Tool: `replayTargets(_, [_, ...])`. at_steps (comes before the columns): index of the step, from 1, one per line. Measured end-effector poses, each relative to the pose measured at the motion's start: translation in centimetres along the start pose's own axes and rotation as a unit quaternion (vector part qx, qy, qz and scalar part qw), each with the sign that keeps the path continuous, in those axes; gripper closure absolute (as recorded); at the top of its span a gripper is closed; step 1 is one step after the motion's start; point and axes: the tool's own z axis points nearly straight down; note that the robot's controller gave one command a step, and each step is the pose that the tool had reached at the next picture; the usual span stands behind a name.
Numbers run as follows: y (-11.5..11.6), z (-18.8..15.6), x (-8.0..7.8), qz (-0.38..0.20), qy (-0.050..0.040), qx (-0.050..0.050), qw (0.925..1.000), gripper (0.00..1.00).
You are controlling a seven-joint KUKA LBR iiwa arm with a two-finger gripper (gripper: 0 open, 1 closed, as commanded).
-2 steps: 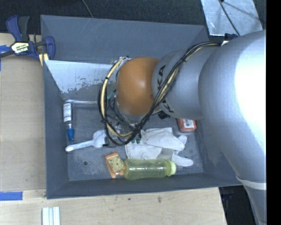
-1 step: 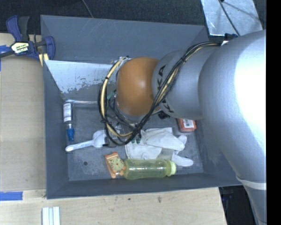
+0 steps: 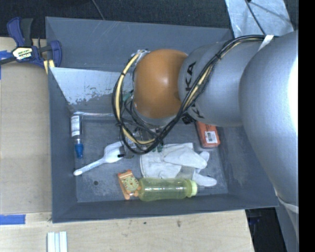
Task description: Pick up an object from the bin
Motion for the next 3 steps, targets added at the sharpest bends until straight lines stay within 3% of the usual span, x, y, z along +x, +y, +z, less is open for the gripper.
replayTargets(1, [-0.4, -6.8, -2.0, -0.069, -0.0041, -0.001, 0.9976, 1.00])
replayTargets(2, [-0.4, -6.8, -2.0, -0.069, -0.0040, -0.001, 0.9976, 1.00])
replayTargets(3, [-0.7, -11.4, -0.5, -0.068, 0.0000, 0.000, 0.9977, 1.00])
